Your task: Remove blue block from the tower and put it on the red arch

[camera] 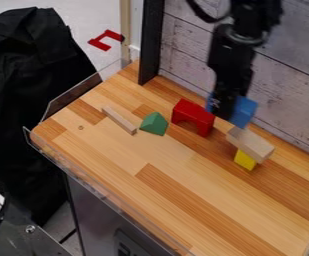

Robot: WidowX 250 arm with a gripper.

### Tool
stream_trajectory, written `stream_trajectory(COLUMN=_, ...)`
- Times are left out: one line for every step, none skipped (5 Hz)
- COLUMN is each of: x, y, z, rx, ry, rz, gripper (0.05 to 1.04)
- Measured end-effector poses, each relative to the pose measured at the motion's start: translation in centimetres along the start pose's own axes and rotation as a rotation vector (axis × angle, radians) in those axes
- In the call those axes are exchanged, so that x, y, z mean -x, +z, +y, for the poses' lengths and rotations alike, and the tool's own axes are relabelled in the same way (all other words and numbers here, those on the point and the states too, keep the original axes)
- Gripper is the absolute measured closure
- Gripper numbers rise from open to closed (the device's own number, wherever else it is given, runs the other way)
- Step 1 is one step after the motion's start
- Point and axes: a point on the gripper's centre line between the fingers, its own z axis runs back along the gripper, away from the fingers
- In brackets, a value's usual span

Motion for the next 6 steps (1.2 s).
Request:
stream_trajectory(x=-3.3, y=1.0, z=0.5, rx=0.052, ry=0.089, rz=0.04, gripper=0.508)
stream_trajectory(x=-6.1, y=0.6, z=0.9, rx=0.061, ry=0.127, rz=0.076, gripper=0.508)
stream_trajectory(x=-6.8, y=-0.7, z=1.0, rx=0.017, ry=0.097, rz=0.074, gripper=0.508)
stream_trajectory(x=-6.5, y=-1.7, z=0.1, rx=-0.016, ry=0.052, rz=0.061, gripper=0.508)
stream_trajectory(x=-4.9, y=-1.6, z=-0.8, rx=-0.008, ry=0.0, rz=0.059, gripper=0.508)
stream_trajectory(x=-4.2, y=-2.0, z=-1.4, rx=-0.011, ry=-0.02, rz=0.06, gripper=0.508)
